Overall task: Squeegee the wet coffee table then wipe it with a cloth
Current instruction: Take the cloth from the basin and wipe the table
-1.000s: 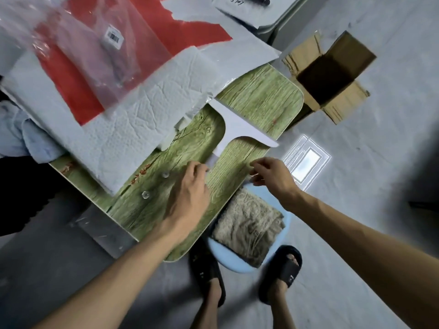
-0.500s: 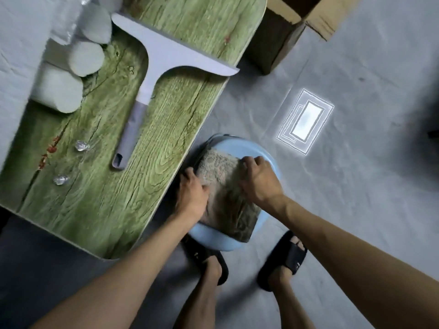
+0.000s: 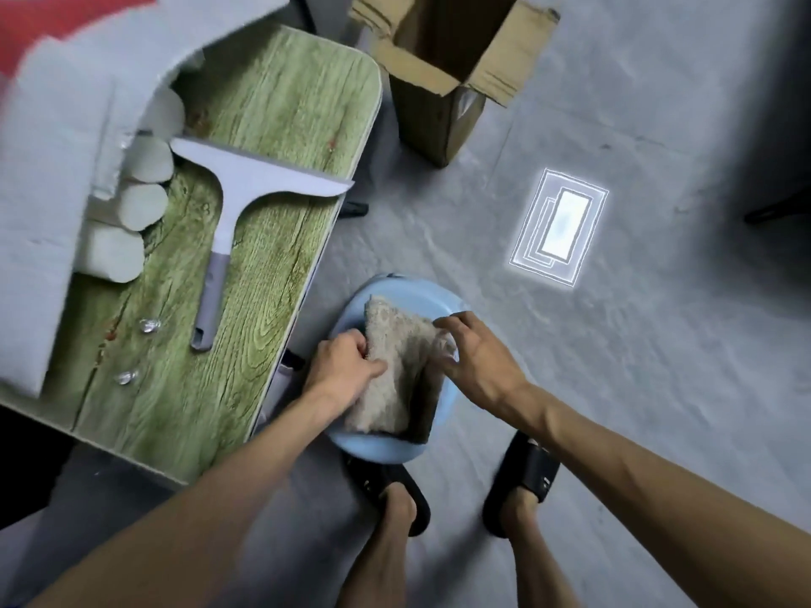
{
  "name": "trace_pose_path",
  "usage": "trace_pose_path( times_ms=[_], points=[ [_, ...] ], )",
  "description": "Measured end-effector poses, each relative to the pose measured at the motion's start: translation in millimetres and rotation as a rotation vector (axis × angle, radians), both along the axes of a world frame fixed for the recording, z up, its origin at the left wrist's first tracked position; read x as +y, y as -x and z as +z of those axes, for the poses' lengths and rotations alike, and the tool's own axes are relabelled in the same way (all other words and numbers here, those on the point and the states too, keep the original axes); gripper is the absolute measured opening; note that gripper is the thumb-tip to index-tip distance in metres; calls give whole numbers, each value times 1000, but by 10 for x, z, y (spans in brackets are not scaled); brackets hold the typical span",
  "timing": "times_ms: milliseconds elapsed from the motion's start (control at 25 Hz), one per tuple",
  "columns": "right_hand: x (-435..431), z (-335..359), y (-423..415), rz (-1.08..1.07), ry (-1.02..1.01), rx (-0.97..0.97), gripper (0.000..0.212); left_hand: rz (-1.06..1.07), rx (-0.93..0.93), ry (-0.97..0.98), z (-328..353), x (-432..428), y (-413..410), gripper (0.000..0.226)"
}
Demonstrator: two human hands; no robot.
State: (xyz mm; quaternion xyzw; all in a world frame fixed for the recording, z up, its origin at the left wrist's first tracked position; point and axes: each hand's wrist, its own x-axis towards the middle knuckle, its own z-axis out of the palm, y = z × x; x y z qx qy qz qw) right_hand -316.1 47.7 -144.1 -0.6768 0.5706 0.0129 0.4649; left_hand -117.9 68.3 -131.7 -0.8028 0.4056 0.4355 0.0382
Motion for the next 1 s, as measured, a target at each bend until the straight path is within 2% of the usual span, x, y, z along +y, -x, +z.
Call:
trace_pose_path(
  times_ms=[120,240,320,400,520,600,680,840,920,1000],
  points=[
    [52,759,322,-105,-132,-131,51,26,133,15,753,-242,419,30],
    [15,1789,719,-254,-259,-349,63,68,264,82,1741,-613,1017,28],
    [-91,2461,1044,-306,-260,-512,70,97,342,135,2416,-881,1468,25],
    [-257,3024,1372,-350,-196,-587,69,97,407,191,3017,-1114,1896,19],
    [-493,3863,2130,-440,-39,-566,63,51,473,260,3980,-1379,2745,19],
    [-621,4258,2623,-447,89,-440,62,6,531,294,4441,-1539,3308,19],
    [-729,4601,3205,-515,202,-312,51,-34,567,298,4821,-1690,3954,24],
    [-921,4949,4140,-654,246,-207,31,-118,624,276,5106,-1969,5005,30],
    [-1021,4983,4642,-732,201,-208,29,-175,629,255,5100,-2103,5548,37],
    [-1178,4910,5207,-813,135,-212,25,-246,648,200,5023,-2295,6141,30]
  ],
)
